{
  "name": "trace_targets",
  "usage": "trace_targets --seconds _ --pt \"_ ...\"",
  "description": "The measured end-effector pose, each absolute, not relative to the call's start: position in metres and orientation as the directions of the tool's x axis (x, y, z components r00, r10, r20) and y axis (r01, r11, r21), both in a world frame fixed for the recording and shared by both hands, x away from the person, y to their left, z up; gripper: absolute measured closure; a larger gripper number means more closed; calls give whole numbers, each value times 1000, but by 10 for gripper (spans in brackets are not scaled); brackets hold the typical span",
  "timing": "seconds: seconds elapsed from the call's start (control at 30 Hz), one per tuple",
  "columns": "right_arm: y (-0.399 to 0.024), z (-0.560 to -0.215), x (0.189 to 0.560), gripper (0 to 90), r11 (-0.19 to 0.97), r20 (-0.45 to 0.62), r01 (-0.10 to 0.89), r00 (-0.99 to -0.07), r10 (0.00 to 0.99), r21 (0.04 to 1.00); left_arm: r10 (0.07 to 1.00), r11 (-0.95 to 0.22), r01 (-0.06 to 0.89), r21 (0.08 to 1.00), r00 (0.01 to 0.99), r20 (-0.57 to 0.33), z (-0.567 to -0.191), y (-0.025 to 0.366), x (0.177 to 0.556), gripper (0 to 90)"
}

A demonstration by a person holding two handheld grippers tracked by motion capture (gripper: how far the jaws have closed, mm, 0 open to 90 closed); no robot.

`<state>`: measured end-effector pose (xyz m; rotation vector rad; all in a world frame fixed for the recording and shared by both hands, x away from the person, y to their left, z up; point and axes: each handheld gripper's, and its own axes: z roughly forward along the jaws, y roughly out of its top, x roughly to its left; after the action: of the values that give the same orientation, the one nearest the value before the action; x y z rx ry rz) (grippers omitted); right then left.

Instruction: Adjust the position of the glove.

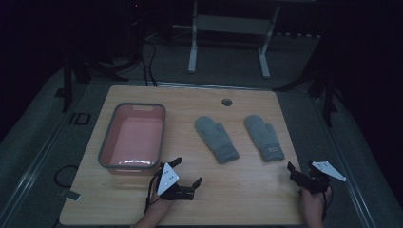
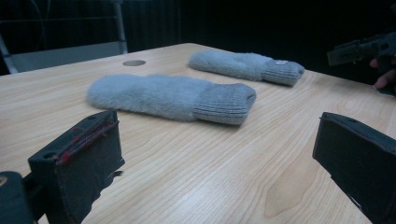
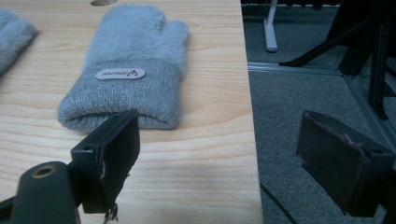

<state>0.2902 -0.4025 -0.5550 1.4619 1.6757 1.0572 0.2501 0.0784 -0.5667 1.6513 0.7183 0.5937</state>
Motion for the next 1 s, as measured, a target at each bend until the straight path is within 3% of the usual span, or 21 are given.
trace_targets --seconds 0.17,0.43,0.6,1.0 --pt "-395 -537 289 128 110 -2 446 -235 972 888 735 -139 129 982 678 15 -567 77 249 15" --pt "-380 -501 302 120 128 -14 404 -274 962 906 733 -133 131 982 681 8 -567 78 248 15" --pt "-362 -484 317 148 184 -15 452 -352 936 873 728 -132 128 983 686 8 -567 78 248 14" --pt "-304 -475 355 130 280 19 473 -534 845 836 729 -121 138 983 684 -7 -567 79 249 15"
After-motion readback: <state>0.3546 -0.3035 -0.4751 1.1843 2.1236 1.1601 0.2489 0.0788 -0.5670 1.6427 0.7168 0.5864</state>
